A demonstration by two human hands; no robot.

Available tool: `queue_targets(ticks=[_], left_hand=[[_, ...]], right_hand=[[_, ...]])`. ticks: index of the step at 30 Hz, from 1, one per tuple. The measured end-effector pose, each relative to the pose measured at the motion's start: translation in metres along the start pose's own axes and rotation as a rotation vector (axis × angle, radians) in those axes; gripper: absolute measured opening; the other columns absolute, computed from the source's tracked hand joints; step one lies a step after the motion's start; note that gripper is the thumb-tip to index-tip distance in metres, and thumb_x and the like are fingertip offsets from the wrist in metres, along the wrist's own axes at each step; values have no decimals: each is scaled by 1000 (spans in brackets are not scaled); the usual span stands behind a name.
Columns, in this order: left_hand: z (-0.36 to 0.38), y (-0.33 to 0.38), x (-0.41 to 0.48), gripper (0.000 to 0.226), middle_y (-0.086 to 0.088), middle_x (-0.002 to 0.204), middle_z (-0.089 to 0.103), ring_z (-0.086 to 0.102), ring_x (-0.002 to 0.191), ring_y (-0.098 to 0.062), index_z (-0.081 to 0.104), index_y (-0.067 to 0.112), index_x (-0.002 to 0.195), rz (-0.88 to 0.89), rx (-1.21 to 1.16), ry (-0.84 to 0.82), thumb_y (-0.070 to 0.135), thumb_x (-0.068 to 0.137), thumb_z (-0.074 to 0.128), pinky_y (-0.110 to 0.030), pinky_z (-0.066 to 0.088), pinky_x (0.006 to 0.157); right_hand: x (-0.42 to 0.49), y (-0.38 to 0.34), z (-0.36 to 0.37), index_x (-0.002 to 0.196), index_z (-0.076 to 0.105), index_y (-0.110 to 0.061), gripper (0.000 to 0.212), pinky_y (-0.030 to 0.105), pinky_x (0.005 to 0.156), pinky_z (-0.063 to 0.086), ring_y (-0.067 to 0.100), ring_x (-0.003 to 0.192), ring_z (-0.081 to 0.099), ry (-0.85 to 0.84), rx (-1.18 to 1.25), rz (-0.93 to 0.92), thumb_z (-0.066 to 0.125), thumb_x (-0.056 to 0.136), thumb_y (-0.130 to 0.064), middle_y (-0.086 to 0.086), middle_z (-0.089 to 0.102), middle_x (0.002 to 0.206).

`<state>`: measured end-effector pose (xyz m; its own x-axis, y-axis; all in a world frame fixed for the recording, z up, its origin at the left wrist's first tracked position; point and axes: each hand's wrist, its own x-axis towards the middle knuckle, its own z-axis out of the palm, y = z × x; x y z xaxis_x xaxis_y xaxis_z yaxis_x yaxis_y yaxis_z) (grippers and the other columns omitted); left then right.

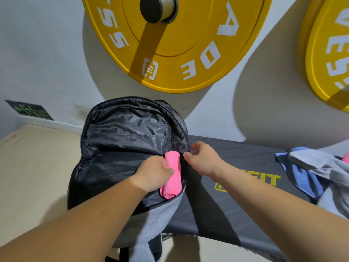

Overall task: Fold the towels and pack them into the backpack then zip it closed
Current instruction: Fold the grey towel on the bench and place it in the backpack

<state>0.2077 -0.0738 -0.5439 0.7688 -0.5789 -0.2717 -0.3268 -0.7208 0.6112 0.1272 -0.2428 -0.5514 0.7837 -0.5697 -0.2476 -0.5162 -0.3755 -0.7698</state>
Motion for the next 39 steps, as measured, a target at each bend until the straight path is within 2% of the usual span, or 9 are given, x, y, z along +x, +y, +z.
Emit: queue_targets(ticks=[4,6,11,15,19,24,27,32,39], left_hand=[[-18,21,-12,17,-5,83,69,62,87,-22,67,8,78,131,114,184,19,91,63,-40,53,79],[-18,44,-26,17,-3,82,68,60,88,-22,65,11,76,193,91,222,16,91,61,-40,53,79],[24,133,-71,12,8,70,69,63,68,-15,73,15,78,260,-9,-36,22,87,67,-17,45,57],[71,180,-96,14,11,60,61,55,56,-13,74,15,81,369,-12,-212,23,89,67,-17,34,45],[111,187,-102,14,12,69,68,61,68,-8,71,21,74,440,-10,-217,20,86,65,-23,49,60],[134,185,-83,16,29,58,60,53,51,3,67,24,73,454,55,-153,18,88,65,-13,31,45],[143,186,-78,14,35,59,58,50,49,1,66,25,77,472,103,-178,19,89,64,-21,35,49],[156,185,-73,15,2,78,70,48,51,-5,64,30,78,500,71,-242,23,91,66,-23,42,54],[141,189,-83,4,24,66,61,56,58,6,66,33,99,459,-135,-176,31,95,67,-10,36,55]], right_hand=[[-39,5,-31,128,58,-12,46,27,76,43,25,86,58,-90,-186,7,63,92,-40,8,68,112],[-62,1,-55,122,63,-13,39,27,70,44,25,80,61,-119,-264,33,62,93,-39,6,68,101],[-112,18,-117,106,68,-7,35,31,59,57,22,50,58,-200,-463,181,55,95,-38,9,64,69],[-134,73,-161,101,68,-9,40,36,62,62,27,73,72,-253,-608,322,55,90,-45,9,69,80],[-150,150,-209,118,58,-13,33,38,82,49,33,110,62,153,-882,256,53,94,-35,6,60,117],[-151,202,-248,127,51,-14,35,39,72,44,37,105,61,561,-518,323,51,97,-32,14,52,128],[-144,213,-249,122,56,-14,29,36,72,45,34,99,64,502,-416,335,52,97,-29,13,66,111],[-131,207,-244,83,60,-11,30,38,70,50,32,81,64,472,-330,358,52,98,-36,11,67,81],[-112,123,-238,72,57,-12,21,27,56,38,15,63,48,461,254,120,58,89,-25,2,50,65]])
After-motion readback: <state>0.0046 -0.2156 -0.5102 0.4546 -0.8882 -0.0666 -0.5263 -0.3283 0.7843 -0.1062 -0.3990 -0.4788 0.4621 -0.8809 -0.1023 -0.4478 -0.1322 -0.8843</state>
